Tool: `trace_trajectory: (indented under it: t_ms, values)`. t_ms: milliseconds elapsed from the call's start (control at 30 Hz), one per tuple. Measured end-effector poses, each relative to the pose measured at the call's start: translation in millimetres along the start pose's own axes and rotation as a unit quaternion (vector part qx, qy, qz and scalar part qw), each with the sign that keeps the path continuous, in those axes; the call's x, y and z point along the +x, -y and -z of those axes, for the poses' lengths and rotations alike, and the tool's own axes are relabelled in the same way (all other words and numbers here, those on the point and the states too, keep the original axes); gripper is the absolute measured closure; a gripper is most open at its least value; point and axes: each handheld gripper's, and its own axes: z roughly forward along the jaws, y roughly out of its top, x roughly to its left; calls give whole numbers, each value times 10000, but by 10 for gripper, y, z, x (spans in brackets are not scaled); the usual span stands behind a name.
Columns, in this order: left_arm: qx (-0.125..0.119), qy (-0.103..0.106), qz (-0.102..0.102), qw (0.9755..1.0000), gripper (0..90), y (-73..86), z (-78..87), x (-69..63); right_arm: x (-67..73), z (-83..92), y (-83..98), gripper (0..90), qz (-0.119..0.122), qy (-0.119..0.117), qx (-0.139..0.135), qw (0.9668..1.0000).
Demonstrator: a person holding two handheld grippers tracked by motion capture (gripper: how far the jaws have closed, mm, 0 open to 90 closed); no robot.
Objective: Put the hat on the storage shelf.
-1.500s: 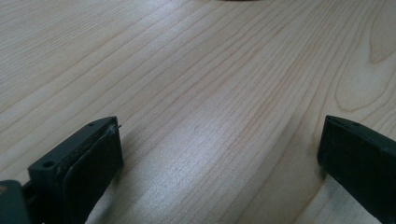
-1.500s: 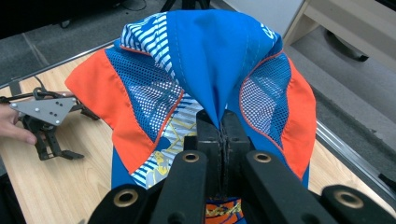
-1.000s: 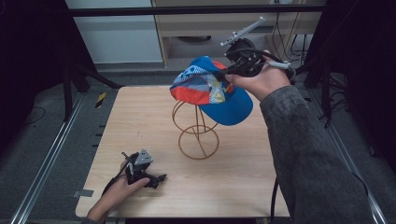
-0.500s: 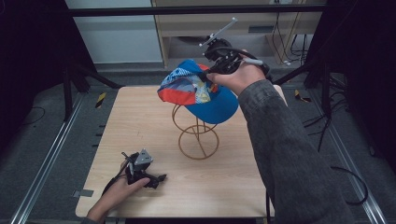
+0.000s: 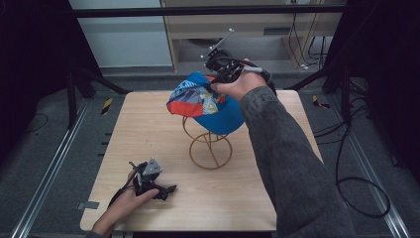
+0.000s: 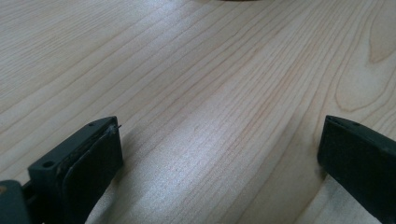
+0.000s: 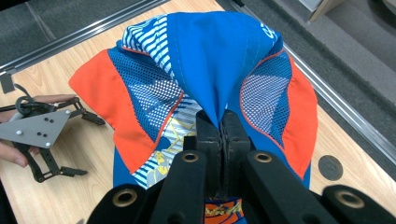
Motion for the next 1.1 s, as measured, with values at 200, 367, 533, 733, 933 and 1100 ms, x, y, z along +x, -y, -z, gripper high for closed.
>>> trace_trajectory:
  t_ms: [200,367,533,733,933,1100]
  values:
    - [1,1,0,10000,0,0,0,0,46,-135,2,879,57,-11,118,9999]
    - [2,0,-3,10000,0,0,0,0,62,-195,7,870,112,-11,164,9998]
    - [3,-1,-3,10000,0,0,0,0,96,-253,4,860,159,-43,171,9997]
    - [2,3,-3,10000,0,0,0,0,110,-283,14,824,175,-67,188,9996]
    - [2,4,-2,10000,0,0,0,0,122,-295,29,757,181,-66,171,9997]
    - [2,3,-3,10000,0,0,0,0,125,-272,32,690,161,-40,119,9998]
